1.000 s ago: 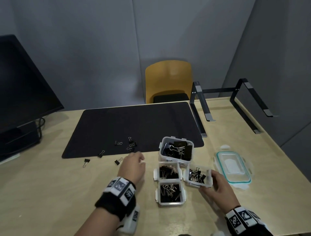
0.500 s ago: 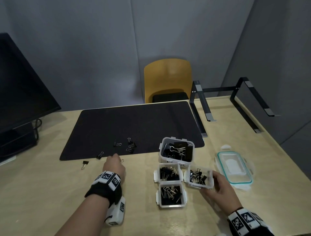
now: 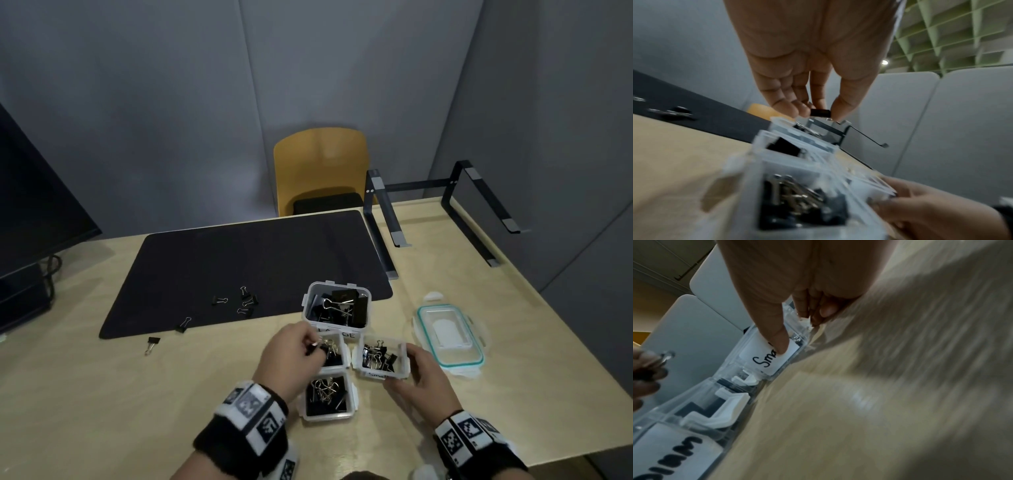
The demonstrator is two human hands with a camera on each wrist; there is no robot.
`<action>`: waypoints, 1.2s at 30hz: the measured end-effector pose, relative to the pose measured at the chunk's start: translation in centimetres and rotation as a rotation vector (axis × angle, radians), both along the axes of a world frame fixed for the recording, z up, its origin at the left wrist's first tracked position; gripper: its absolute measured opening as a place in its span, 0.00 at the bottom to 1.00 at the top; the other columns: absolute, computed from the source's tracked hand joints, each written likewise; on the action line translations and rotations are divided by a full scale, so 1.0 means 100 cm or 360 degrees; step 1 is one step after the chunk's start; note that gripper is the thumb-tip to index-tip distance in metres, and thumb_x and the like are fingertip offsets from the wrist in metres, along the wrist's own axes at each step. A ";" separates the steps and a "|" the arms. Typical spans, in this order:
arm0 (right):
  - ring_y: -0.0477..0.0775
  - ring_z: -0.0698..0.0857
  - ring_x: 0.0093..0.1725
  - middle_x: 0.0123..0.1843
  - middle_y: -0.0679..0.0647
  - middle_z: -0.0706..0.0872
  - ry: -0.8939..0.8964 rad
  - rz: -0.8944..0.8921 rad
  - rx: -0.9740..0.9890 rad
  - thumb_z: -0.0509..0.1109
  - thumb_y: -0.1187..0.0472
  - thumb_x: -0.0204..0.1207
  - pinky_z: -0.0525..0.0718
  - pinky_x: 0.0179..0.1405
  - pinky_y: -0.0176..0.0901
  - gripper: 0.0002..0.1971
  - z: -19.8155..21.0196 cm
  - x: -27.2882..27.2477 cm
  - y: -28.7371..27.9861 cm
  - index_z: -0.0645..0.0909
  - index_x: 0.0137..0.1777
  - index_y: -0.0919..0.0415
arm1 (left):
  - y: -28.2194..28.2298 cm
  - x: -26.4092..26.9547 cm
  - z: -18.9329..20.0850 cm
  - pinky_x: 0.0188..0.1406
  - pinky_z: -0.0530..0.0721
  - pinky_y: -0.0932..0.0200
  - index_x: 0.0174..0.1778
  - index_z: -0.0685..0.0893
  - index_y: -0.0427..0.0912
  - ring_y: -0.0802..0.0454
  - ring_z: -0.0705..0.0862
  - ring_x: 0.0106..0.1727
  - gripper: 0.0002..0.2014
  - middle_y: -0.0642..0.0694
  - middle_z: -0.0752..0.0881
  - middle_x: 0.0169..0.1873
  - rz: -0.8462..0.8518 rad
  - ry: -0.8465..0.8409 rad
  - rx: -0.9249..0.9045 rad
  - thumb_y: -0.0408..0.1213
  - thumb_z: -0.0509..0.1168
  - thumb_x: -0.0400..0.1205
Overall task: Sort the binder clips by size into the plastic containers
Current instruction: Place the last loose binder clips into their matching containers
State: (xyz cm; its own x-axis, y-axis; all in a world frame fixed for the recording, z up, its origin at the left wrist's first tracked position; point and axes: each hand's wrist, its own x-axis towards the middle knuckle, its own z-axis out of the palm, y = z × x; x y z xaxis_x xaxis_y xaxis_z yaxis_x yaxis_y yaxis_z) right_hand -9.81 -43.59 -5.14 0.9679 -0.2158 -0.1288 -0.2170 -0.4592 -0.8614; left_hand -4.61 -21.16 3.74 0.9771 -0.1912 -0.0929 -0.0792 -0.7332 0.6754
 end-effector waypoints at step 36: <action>0.55 0.76 0.64 0.66 0.54 0.75 0.0183 0.0226 -0.0841 0.74 0.55 0.70 0.73 0.64 0.42 0.24 0.082 0.005 0.001 0.77 0.66 0.56 | 0.099 -0.012 -0.034 0.68 0.71 0.58 0.67 0.75 0.52 0.51 0.70 0.69 0.17 0.51 0.75 0.66 0.0054 0.0259 0.0576 0.48 0.58 0.83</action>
